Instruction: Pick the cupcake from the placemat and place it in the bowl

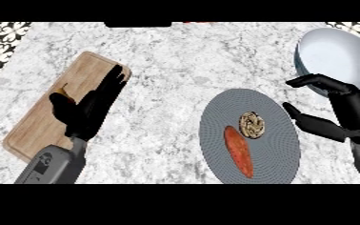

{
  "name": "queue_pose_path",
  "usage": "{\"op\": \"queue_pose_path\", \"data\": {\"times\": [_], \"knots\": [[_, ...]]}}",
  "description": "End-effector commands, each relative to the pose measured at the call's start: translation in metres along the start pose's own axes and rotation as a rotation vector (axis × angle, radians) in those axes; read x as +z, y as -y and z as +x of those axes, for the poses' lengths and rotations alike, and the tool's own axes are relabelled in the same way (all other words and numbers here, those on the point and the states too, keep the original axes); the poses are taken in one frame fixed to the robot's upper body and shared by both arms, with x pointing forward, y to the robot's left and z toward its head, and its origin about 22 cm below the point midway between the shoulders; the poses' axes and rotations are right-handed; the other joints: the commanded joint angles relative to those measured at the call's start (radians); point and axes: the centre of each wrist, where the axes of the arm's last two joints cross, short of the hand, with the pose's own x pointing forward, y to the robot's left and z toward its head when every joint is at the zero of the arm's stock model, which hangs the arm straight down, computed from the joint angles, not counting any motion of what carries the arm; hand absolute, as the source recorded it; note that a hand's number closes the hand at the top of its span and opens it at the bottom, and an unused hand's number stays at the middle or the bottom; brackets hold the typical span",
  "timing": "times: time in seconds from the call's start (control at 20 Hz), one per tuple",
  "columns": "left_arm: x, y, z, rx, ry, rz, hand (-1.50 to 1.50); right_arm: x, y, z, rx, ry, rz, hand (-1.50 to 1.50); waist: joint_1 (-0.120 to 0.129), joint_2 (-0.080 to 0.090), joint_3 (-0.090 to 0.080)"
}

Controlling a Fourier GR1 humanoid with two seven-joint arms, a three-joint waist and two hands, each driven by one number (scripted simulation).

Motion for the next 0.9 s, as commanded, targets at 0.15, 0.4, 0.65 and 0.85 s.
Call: {"op": "queue_pose_path", "data": {"times": [0.15, 0.4, 0.65, 0.85], "knots": [[0.018, 0.028, -0.016, 0.094, 0.039, -0.045, 0.00, 0.049, -0.010, -0.020, 0.076, 0.149, 0.270, -1.50, 0.000, -0.003, 0.000], [0.014, 0.017, -0.007, 0.096, 0.021, -0.031, 0.00, 0.047, -0.008, 0.004, 0.479, 0.102, 0.329, -1.50, -0.008, -0.008, -0.004], [0.014, 0.020, -0.013, 0.097, 0.027, -0.036, 0.00, 0.026, 0.008, 0.053, 0.701, -0.073, 0.326, -1.50, -0.007, -0.006, -0.006], [0.009, 0.020, 0.000, 0.090, 0.028, -0.039, 0.00, 0.021, -0.021, 0.092, 0.760, -0.200, 0.427, -1.50, 0.005, -0.004, -0.005]]}}
